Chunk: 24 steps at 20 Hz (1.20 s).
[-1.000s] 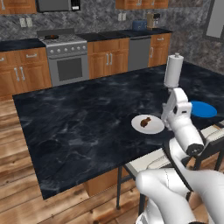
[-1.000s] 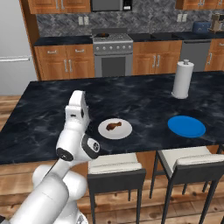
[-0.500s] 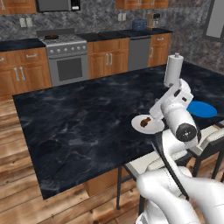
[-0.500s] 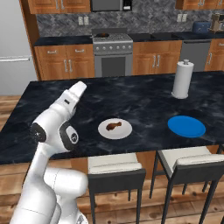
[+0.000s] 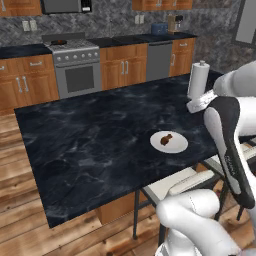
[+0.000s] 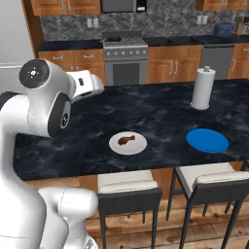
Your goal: Take the chicken drumsticks from the pan and place one on each plate on the dining counter.
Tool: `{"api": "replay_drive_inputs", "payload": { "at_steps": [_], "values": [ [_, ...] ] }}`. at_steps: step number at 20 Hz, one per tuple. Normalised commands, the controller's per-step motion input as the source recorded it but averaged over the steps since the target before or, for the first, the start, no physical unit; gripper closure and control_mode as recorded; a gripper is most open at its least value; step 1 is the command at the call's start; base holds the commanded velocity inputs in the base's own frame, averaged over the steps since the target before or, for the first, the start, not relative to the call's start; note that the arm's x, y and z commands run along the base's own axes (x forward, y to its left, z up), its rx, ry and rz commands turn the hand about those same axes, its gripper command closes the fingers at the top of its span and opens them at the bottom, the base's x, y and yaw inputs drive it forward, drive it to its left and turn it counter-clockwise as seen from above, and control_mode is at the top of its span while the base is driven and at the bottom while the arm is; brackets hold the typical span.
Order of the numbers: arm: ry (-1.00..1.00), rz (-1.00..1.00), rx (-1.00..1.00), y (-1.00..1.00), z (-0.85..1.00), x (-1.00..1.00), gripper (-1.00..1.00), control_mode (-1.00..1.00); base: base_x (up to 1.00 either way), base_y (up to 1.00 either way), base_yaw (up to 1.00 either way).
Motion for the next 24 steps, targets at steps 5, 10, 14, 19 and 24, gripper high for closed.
{"api": "replay_drive_inputs", "payload": {
  "at_steps": [5,10,14,19,24],
  "values": [
    [0.52,-0.08,0.50,-0.11,-0.18,-0.72,-1.00,-1.00,0.00,0.00,0.00],
    [0.12,-0.05,0.05,0.14,-0.38,-0.19,-1.00,1.00,-0.25,0.43,-0.08],
    [0.00,0.00,0.00,0.00,0.00,0.00,-1.00,1.00,-0.23,0.78,-0.11],
    [0.00,0.00,0.00,0.00,0.00,0.00,-1.00,1.00,-0.46,0.78,-0.09],
    [0.00,0.00,0.00,0.00,0.00,0.00,-1.00,1.00,-0.49,1.00,-0.13]
  ]
}}
